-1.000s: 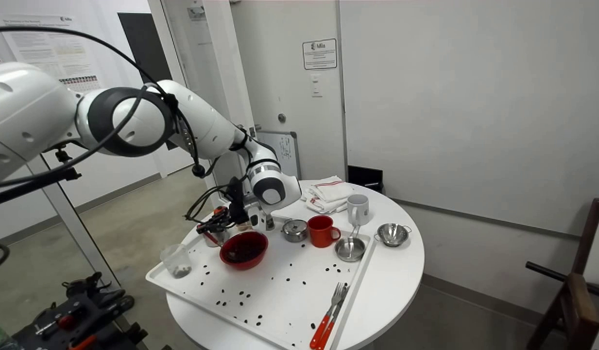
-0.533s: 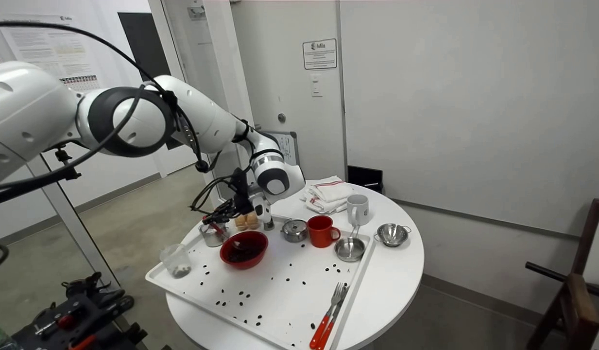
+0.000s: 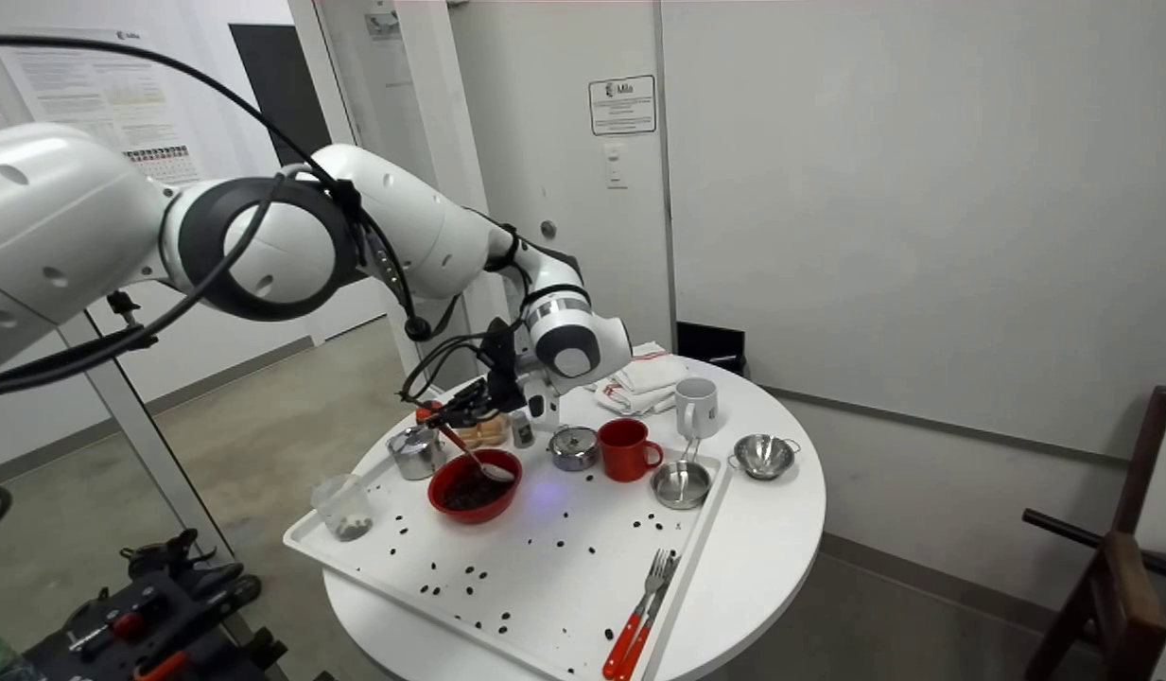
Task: Use the spoon to stir the contents of the red bowl
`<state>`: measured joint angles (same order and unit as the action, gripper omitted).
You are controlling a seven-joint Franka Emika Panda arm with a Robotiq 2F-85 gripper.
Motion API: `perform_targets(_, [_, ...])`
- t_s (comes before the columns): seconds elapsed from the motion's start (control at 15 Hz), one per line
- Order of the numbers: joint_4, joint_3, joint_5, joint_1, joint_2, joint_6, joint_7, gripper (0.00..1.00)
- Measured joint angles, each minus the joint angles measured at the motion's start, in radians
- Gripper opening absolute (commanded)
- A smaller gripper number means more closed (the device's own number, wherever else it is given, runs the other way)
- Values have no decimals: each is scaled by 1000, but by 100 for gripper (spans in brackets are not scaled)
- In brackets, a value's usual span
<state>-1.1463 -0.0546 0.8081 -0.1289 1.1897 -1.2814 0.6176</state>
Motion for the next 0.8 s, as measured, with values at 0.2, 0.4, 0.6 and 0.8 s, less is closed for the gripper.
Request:
perform_targets(0.2, [2, 0, 1, -41, 18, 12, -1, 9])
perform_targets(0.4, [0, 0, 1, -69, 40, 14, -7, 9])
perform_targets(0.6, [-13, -1, 1, -80, 48, 14, -19, 9])
perform_targets(0.8, [-27, 0, -4, -70, 50, 14, -24, 9])
